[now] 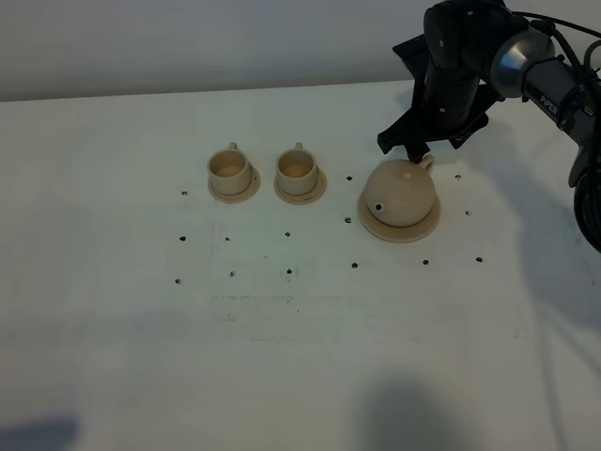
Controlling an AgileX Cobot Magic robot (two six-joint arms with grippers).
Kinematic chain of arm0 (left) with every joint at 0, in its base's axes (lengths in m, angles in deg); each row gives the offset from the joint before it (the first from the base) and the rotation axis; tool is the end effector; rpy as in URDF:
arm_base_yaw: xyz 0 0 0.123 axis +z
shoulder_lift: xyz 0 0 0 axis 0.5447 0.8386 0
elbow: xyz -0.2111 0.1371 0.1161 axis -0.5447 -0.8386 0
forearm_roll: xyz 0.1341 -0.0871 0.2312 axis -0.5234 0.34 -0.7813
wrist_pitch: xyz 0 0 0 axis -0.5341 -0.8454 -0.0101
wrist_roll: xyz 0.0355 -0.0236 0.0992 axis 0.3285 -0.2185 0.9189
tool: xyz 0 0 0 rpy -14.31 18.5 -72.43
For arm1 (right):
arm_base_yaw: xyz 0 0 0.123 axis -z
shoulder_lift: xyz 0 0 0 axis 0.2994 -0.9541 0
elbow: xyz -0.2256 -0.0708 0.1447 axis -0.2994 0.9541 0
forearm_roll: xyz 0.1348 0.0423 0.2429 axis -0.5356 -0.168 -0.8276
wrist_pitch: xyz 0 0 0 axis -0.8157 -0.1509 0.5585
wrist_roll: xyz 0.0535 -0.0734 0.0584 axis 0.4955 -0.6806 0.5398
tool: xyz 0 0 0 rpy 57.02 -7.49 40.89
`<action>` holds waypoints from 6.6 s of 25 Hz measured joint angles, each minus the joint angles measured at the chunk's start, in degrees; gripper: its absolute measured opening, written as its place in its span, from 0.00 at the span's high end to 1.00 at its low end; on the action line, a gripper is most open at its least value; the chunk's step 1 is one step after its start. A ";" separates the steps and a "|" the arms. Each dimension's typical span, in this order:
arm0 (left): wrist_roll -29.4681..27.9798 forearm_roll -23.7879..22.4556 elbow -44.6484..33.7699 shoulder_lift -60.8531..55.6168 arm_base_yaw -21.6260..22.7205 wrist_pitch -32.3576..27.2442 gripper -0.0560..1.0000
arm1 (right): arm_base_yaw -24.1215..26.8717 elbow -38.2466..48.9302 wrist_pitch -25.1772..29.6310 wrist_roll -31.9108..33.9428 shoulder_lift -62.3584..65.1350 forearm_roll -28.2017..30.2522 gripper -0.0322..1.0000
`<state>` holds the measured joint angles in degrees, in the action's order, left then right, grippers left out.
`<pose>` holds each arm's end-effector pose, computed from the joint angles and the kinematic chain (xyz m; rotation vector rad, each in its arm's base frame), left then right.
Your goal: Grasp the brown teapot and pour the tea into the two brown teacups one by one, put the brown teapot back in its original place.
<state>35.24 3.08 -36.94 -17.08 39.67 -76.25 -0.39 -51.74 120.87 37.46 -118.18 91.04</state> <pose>0.0484 0.0021 0.2703 -0.1687 2.0755 -0.0030 0.5182 0.1541 0.1256 -0.5525 2.8663 -0.1241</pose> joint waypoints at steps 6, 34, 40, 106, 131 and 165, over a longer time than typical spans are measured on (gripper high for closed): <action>0.00 0.00 0.00 0.00 0.00 0.00 0.65 | 0.00 -1.16 1.55 -0.04 0.00 0.06 0.43; 0.00 0.00 0.00 0.00 0.00 0.00 0.65 | -0.10 -1.78 2.02 -0.22 0.00 2.90 0.43; 0.00 0.00 0.00 0.00 0.00 0.00 0.65 | -0.05 -1.78 2.13 -0.22 0.67 2.33 0.43; 0.00 0.00 0.00 0.00 0.00 0.00 0.65 | 2.09 16.99 2.22 -0.60 15.89 -1.74 0.43; 0.00 0.00 0.00 0.00 0.00 0.00 0.65 | 6.39 41.01 -39.71 -0.52 25.61 -3.95 0.43; 0.00 0.00 0.00 0.00 0.00 0.00 0.65 | 4.23 35.38 -37.38 -4.32 17.56 -5.75 0.43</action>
<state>35.24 3.08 -36.94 -17.08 39.67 -76.25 3.85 -16.36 83.49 33.15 -100.62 85.29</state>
